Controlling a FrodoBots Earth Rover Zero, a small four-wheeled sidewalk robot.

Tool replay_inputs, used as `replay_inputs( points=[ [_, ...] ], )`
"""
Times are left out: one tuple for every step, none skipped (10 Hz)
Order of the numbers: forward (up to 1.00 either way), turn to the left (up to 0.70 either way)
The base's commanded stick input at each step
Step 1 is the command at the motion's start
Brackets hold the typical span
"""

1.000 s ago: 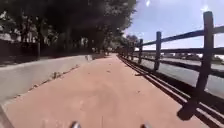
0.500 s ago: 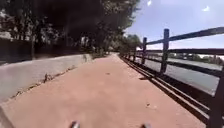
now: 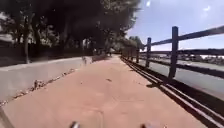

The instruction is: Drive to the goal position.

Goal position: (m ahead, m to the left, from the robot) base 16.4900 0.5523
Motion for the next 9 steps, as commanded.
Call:
replay_inputs(
  points=[
    [0.85,0.0],
    [0.85,0.0],
    [0.85,0.0],
    [0.85,0.0],
    [0.85,0.0],
    [0.85,0.0],
    [0.85,0.0],
    [0.85,0.0],
    [0.85,0.0]
  ],
)
